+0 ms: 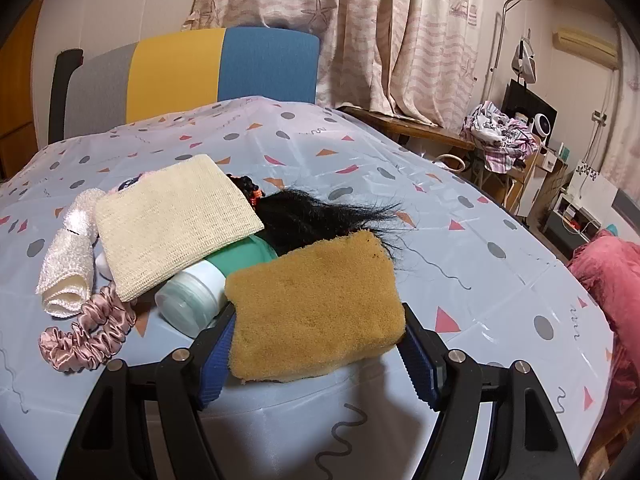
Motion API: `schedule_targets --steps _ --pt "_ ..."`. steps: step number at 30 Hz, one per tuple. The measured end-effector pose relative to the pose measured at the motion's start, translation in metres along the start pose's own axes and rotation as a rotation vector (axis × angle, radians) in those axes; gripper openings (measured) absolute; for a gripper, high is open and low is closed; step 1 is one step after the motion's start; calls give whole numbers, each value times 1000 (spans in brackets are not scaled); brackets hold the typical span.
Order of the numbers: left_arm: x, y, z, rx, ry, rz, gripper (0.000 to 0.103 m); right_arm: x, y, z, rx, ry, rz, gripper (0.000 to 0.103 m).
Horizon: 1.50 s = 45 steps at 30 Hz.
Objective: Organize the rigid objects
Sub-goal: 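Carry the black scrunchie toward the gold tray with the left gripper while the right holds the tan sponge, then open the left gripper to drop the black scrunchie in the tray while the right drops the tan sponge there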
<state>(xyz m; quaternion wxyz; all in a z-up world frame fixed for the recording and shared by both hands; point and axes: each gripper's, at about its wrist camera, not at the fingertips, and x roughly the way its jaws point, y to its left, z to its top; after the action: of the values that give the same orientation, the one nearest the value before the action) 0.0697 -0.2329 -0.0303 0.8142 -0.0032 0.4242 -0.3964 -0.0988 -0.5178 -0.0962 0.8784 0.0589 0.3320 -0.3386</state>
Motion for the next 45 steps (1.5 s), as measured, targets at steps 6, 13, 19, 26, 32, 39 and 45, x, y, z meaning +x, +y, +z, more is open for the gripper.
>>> schedule_targets --steps 6,13,19,26,32,39,45 --pt "-32 46 8 -70 -45 69 20 -14 3 0 -16 -55 -3 74" --pt "-44 123 10 -226 -31 117 20 -30 7 2 -24 -59 42 74" --pt "-34 171 16 -308 20 149 22 -76 21 9 87 -100 161 74" --pt "-16 207 22 -366 75 214 56 -119 71 22 108 -136 354 74" --pt "-34 214 22 -396 23 202 78 -145 134 33 6 -156 504 74" --pt "-71 196 10 -345 -42 135 78 -152 189 33 -53 -104 641 74" --pt "-100 187 -16 -351 -88 132 78 -156 236 32 -137 -53 733 75"
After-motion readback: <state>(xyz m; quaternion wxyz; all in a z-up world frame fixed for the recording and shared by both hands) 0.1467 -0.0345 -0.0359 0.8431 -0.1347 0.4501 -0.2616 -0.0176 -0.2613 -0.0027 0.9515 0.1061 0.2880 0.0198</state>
